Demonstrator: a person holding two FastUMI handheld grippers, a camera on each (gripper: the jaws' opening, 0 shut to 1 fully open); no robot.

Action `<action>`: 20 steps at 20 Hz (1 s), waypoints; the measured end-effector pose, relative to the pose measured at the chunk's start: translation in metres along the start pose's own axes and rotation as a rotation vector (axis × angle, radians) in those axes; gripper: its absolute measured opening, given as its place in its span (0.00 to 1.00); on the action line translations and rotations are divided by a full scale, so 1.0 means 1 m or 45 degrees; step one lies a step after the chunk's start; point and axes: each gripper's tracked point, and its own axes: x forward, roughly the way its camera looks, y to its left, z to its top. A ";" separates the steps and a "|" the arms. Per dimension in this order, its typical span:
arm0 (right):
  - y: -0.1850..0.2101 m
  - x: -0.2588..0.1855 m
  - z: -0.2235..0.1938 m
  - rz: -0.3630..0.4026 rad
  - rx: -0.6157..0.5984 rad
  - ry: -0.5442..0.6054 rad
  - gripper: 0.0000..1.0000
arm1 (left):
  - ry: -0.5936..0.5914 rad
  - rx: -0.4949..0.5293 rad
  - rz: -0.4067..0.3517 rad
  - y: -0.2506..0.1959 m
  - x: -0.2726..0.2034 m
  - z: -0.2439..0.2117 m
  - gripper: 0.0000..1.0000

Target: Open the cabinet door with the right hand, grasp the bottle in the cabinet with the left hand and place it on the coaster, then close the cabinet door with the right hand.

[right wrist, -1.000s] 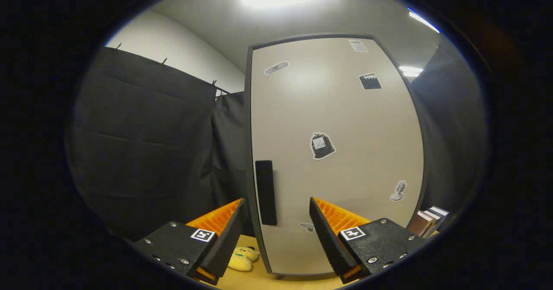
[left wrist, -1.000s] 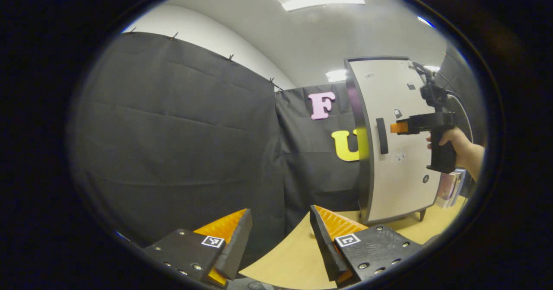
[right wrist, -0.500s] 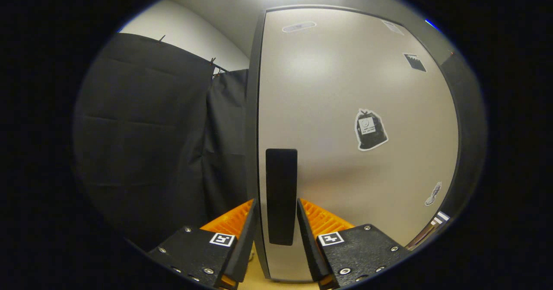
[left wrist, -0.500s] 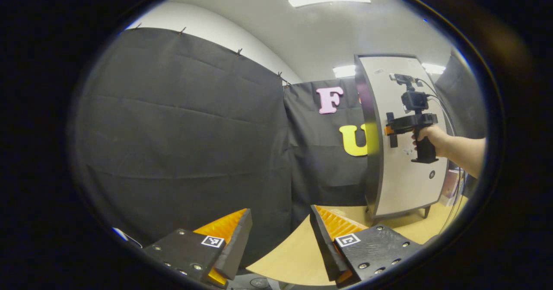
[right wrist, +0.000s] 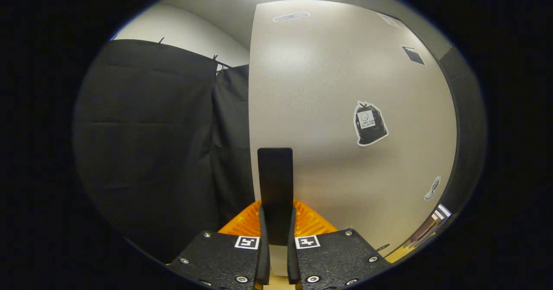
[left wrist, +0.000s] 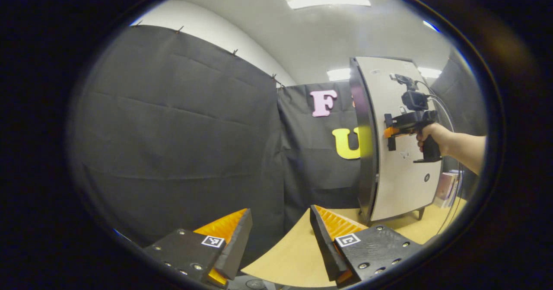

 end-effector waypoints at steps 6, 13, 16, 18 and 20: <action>0.000 -0.020 0.000 0.071 -0.001 -0.003 0.16 | -0.020 -0.026 -0.139 -0.045 0.026 0.007 0.77; -0.010 -0.038 -0.002 0.179 -0.026 -0.002 0.16 | -0.043 -0.033 -0.283 -0.115 0.034 0.016 0.77; -0.016 -0.044 -0.002 0.219 -0.015 -0.002 0.16 | -0.058 -0.034 -0.333 -0.143 0.029 0.022 0.77; -0.021 -0.046 -0.003 0.224 -0.026 0.003 0.16 | -0.064 -0.039 -0.358 -0.162 0.026 0.024 0.77; -0.026 -0.051 -0.003 0.228 -0.027 0.005 0.16 | -0.072 -0.052 -0.381 -0.178 0.020 0.025 0.77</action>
